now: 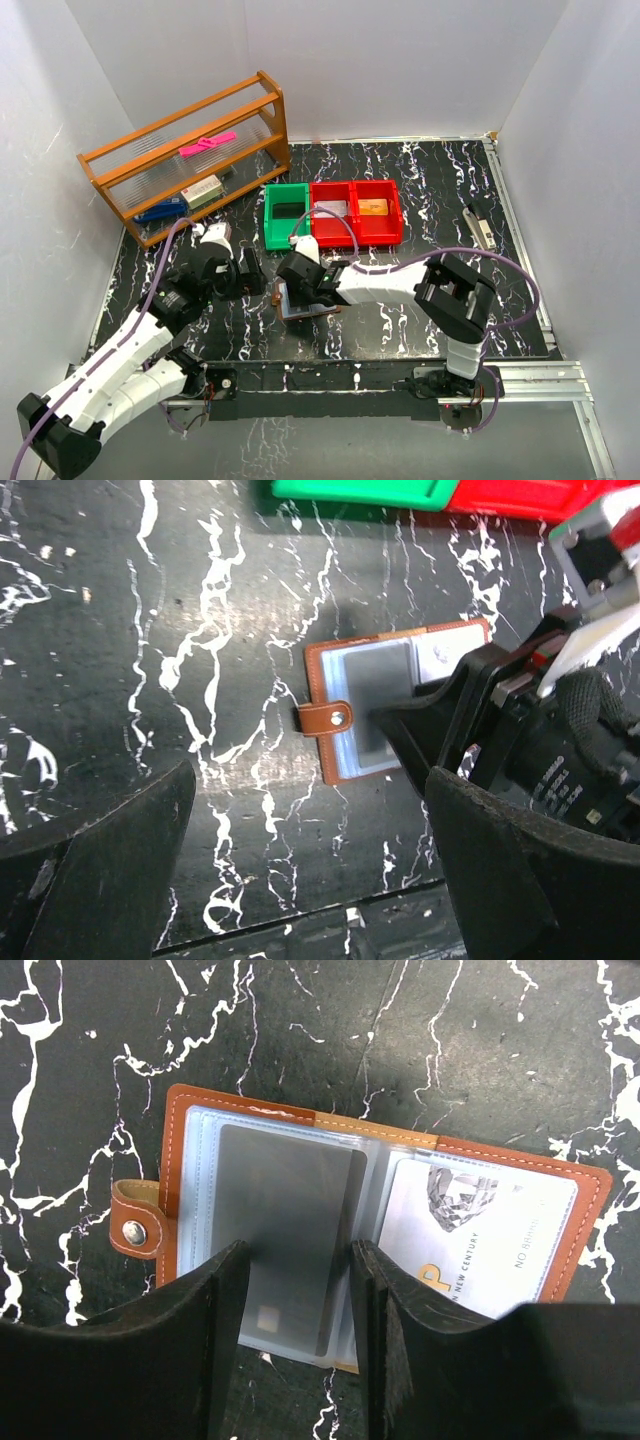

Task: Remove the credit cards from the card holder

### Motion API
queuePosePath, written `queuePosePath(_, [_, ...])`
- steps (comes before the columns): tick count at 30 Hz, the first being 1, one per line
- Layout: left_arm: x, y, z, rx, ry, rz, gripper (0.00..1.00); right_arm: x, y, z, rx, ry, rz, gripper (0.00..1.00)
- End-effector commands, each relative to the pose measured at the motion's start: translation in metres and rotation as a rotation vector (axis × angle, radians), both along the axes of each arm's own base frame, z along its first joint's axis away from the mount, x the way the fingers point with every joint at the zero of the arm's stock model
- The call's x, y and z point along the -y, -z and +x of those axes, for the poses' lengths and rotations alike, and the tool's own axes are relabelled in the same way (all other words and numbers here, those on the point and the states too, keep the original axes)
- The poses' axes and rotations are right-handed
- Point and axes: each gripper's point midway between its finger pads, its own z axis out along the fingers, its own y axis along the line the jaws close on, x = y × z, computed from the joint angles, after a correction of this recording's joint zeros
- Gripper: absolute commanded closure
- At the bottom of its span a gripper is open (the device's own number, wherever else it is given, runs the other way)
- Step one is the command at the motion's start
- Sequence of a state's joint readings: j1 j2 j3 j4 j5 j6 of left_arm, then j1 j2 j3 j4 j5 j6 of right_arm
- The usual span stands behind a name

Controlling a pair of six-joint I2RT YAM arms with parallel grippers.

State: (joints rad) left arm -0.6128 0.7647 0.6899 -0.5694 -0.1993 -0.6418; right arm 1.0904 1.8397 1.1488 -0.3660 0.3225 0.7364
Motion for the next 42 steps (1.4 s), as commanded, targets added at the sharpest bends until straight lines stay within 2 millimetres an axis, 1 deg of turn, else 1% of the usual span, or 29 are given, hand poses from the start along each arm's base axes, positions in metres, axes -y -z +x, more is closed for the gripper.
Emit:
queuePosePath(1, [0.021, 0.003, -0.005, -0.021, 0.091, -0.071, 0.01, -0.005, -0.011, 0.0, -0.028, 0.008, 0.138, 0.58])
queuePosePath(4, [0.024, 0.005, -0.006, -0.033, 0.085, -0.089, 0.01, -0.004, -0.014, 0.001, -0.034, 0.008, 0.161, 0.57])
queuePosePath(5, [0.023, 0.006, -0.006, -0.035, 0.083, -0.089, 0.01, -0.005, -0.016, 0.001, -0.036, 0.003, 0.159, 0.55])
queuePosePath(6, [0.022, 0.005, -0.005, -0.034, 0.075, -0.087, 0.01, -0.005, -0.018, 0.002, -0.036, 0.005, 0.153, 0.5])
queuePosePath(7, [0.02, 0.006, -0.005, -0.035, 0.06, -0.078, 0.01, -0.004, -0.02, 0.003, -0.033, 0.007, 0.141, 0.45])
queuePosePath(9, [0.013, 0.005, -0.004, -0.033, 0.028, -0.058, 0.01, -0.004, -0.023, 0.003, -0.031, 0.0, 0.125, 0.4])
queuePosePath(12, [0.0, 0.002, -0.002, -0.018, -0.033, -0.02, 0.01, -0.01, -0.032, 0.004, -0.009, -0.013, 0.109, 0.38])
queuePosePath(14, [-0.006, 0.0, -0.001, -0.007, -0.058, -0.009, 0.01, -0.011, -0.035, 0.005, 0.011, -0.008, 0.079, 0.37])
queuePosePath(16, [-0.009, -0.002, -0.001, 0.004, -0.07, -0.008, 0.01, -0.011, -0.034, 0.006, 0.019, 0.001, 0.044, 0.36])
queuePosePath(20, [-0.011, -0.003, -0.003, 0.01, -0.076, -0.005, 0.01, -0.009, -0.022, 0.007, 0.018, 0.013, -0.033, 0.36])
queuePosePath(24, [-0.013, -0.001, -0.004, 0.003, -0.078, 0.001, 0.01, -0.006, -0.009, 0.004, 0.005, 0.017, -0.073, 0.37])
queuePosePath(27, [-0.013, -0.001, -0.004, 0.004, -0.077, 0.001, 0.01, -0.002, -0.006, 0.004, 0.006, 0.021, -0.092, 0.38])
queuePosePath(29, [-0.012, -0.001, -0.004, 0.004, -0.076, 0.0, 0.01, -0.007, -0.011, 0.003, 0.007, -0.006, -0.072, 0.38])
queuePosePath(30, [-0.012, -0.001, -0.003, 0.004, -0.076, -0.001, 0.01, -0.013, -0.015, 0.001, 0.005, -0.032, -0.04, 0.37])
queuePosePath(33, [-0.012, -0.001, -0.003, 0.002, -0.074, 0.002, 0.01, -0.027, -0.033, -0.003, 0.009, -0.08, 0.051, 0.35])
queuePosePath(35, [-0.012, -0.001, -0.003, 0.0, -0.073, 0.004, 0.01, -0.029, -0.046, 0.0, 0.032, -0.076, 0.085, 0.34])
queuePosePath(37, [-0.012, 0.0, -0.004, 0.0, -0.072, 0.003, 0.01, -0.028, -0.054, 0.003, 0.054, -0.064, 0.101, 0.34])
queuePosePath(39, [-0.011, 0.0, -0.003, 0.0, -0.07, -0.002, 0.01, -0.026, -0.054, 0.005, 0.059, -0.057, 0.092, 0.34])
queuePosePath(42, [-0.01, 0.0, -0.003, -0.001, -0.068, -0.004, 0.01, -0.021, -0.043, 0.004, 0.035, -0.035, 0.044, 0.35])
